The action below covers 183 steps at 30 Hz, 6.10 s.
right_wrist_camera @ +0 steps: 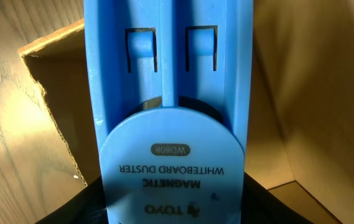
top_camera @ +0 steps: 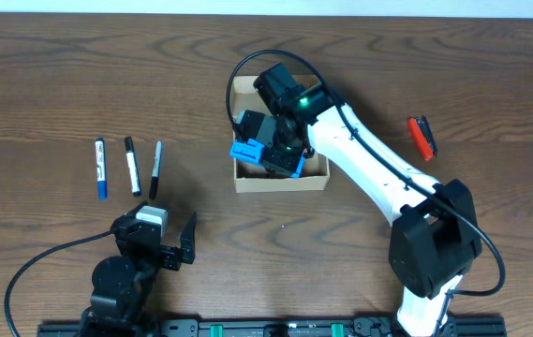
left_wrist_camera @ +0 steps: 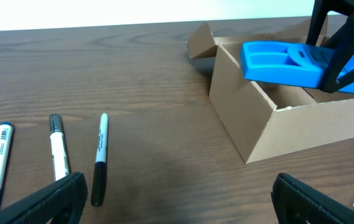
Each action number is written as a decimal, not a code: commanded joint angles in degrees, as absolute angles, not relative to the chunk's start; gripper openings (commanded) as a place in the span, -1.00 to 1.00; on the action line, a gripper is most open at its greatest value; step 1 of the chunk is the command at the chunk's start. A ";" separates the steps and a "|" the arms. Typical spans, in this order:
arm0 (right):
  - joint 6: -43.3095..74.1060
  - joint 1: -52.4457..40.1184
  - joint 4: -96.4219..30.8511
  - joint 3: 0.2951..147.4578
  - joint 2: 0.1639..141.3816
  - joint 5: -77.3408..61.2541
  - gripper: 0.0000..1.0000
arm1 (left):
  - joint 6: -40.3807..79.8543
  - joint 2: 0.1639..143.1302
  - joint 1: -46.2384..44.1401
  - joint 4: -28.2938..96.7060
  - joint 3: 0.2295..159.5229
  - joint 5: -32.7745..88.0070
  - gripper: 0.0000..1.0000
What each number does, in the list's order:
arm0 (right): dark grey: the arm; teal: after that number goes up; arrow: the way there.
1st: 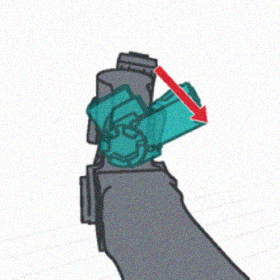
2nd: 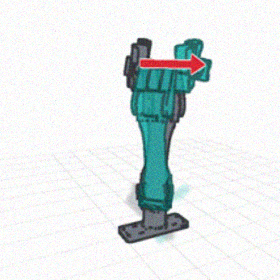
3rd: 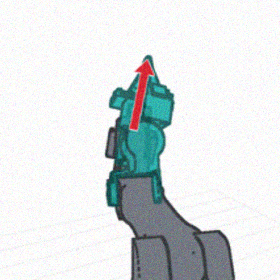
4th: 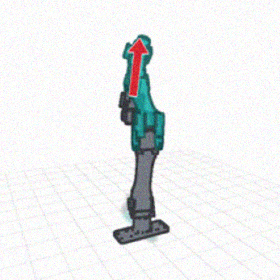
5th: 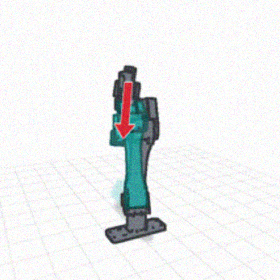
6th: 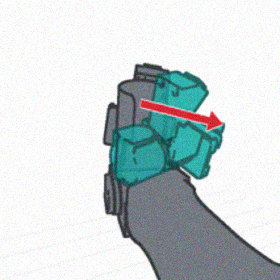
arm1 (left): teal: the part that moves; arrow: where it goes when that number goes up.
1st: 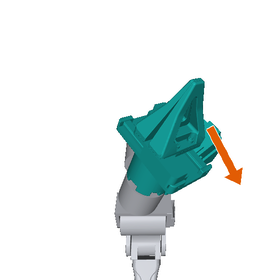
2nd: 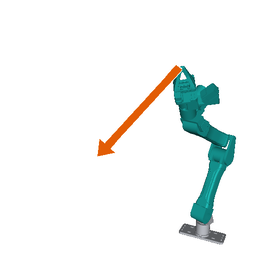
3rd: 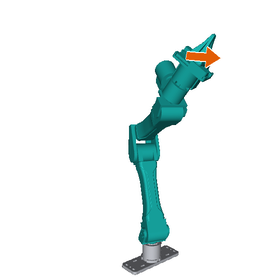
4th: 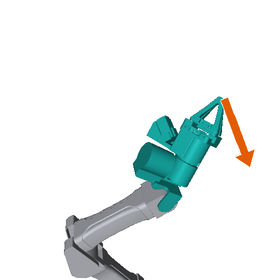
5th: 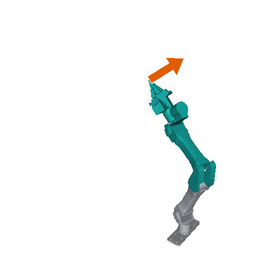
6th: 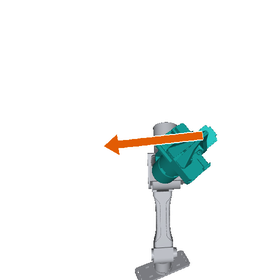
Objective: Pack container
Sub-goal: 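Carry the blue duster into the box and lower it inside, then open the right gripper and lift it out of the box, then move the right gripper to the red stapler and grasp it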
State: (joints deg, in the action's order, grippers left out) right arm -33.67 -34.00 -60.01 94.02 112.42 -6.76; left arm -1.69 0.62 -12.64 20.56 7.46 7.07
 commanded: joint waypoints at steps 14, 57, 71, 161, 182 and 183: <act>-40.60 -31.83 -60.71 94.87 108.95 -6.50 0.03 | -1.50 0.25 -12.78 20.73 6.22 6.37 0.91; -62.92 -24.29 -64.73 97.38 116.84 -22.52 0.08 | -1.50 0.25 -12.78 20.73 6.22 6.37 0.91; -63.55 -24.40 -64.53 97.38 120.86 -22.52 0.11 | -1.50 0.25 -12.78 20.75 6.22 6.37 0.91; -11.25 11.81 -38.70 88.42 121.38 -1.96 0.98 | -1.50 0.25 -12.78 20.73 6.22 6.37 0.91; -12.84 11.81 -38.89 84.73 121.97 -0.64 0.86 | -1.50 0.25 -12.78 20.73 6.22 6.37 0.91; -12.93 11.81 -38.76 84.62 121.97 -0.58 0.85 | -1.50 0.25 -12.78 20.75 6.22 6.37 0.91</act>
